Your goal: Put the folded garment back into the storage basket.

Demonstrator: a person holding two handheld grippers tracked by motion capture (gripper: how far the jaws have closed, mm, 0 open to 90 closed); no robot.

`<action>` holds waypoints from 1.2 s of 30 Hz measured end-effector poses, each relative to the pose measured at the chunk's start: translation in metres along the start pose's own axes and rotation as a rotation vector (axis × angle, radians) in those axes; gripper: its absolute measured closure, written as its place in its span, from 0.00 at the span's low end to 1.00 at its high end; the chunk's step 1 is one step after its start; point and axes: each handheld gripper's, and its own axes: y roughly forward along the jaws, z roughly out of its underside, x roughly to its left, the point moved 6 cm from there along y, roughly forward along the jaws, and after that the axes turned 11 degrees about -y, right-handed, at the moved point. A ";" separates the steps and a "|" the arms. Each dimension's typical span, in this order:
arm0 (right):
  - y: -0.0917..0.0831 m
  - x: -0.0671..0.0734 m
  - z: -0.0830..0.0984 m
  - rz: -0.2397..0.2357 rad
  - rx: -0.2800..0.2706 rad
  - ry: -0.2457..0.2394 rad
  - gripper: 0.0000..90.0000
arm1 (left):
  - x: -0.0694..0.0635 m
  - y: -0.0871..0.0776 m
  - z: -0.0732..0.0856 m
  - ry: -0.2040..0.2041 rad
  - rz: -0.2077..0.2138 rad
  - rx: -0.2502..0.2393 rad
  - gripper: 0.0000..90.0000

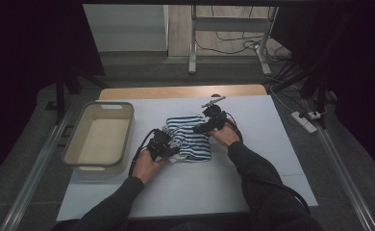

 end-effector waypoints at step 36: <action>0.029 -0.009 -0.005 -0.046 0.028 0.016 0.90 | 0.001 0.000 0.001 -0.019 0.012 -0.007 0.83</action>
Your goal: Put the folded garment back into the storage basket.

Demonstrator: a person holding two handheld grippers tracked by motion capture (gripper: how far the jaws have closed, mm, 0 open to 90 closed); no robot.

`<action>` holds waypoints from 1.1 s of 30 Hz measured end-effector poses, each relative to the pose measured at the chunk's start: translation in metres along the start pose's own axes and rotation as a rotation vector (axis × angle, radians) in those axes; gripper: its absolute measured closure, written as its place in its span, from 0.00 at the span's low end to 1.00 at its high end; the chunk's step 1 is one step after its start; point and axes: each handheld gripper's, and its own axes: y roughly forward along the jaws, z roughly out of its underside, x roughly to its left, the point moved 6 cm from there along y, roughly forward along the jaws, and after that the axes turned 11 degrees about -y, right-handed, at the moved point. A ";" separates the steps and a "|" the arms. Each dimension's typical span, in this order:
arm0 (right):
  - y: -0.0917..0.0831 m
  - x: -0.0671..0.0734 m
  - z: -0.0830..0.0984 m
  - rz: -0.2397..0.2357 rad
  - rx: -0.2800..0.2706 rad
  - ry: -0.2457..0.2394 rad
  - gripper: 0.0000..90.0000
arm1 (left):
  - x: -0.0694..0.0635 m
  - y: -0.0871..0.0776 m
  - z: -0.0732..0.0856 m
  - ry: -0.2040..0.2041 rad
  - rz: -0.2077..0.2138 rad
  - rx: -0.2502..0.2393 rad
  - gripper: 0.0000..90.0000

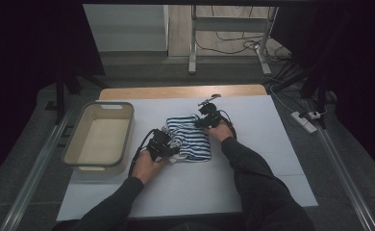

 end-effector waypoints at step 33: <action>-0.056 0.001 -0.024 -0.032 -0.120 -0.010 0.93 | -0.001 -0.037 -0.014 -0.068 0.098 -0.083 0.86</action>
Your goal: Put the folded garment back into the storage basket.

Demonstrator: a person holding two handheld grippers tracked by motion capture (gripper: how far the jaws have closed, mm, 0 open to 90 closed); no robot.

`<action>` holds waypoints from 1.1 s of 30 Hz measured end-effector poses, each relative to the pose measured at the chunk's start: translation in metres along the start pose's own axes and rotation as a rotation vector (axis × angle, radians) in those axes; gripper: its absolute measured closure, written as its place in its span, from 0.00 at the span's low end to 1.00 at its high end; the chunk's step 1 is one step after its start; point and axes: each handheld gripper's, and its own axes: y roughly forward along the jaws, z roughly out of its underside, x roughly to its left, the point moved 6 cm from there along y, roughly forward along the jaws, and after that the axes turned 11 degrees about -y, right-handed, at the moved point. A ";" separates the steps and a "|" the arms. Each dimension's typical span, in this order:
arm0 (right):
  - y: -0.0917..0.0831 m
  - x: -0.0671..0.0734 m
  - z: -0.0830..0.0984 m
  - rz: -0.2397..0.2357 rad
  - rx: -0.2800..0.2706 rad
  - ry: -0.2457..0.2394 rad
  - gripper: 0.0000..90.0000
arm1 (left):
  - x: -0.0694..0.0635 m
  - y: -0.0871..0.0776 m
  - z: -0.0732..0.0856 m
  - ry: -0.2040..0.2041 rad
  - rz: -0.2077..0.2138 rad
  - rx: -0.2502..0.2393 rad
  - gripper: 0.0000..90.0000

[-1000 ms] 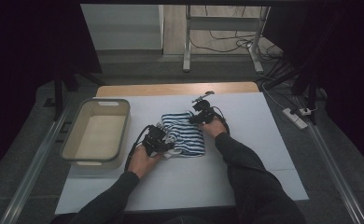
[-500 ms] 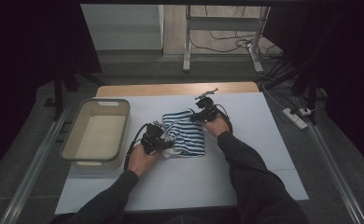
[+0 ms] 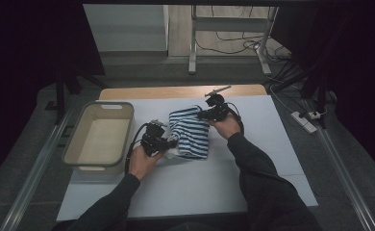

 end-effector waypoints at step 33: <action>-0.027 0.053 -0.051 -0.104 -0.133 -0.059 0.93 | -0.013 -0.089 0.018 0.066 -0.087 -0.097 0.86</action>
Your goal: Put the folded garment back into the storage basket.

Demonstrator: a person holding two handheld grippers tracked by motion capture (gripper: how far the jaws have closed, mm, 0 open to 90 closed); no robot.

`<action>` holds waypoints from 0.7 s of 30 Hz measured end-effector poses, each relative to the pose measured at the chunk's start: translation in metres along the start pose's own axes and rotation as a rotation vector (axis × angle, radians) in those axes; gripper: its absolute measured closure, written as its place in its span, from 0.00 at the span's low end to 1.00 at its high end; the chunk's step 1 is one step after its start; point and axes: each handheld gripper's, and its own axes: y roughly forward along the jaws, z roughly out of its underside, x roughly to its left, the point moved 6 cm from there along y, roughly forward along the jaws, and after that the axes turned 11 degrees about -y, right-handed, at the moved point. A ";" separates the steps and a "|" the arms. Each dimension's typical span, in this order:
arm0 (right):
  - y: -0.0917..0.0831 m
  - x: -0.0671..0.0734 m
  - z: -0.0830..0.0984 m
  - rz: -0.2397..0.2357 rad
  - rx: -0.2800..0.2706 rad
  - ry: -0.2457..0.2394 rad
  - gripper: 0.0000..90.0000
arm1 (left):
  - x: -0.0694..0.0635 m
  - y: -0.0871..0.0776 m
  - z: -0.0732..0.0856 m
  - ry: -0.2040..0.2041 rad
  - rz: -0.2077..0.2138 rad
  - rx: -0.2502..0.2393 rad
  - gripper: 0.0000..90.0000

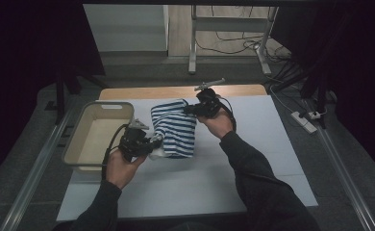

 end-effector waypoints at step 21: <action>0.026 0.041 -0.042 -0.066 -0.038 -0.049 0.93 | 0.027 -0.057 0.014 -0.041 -0.035 -0.050 0.86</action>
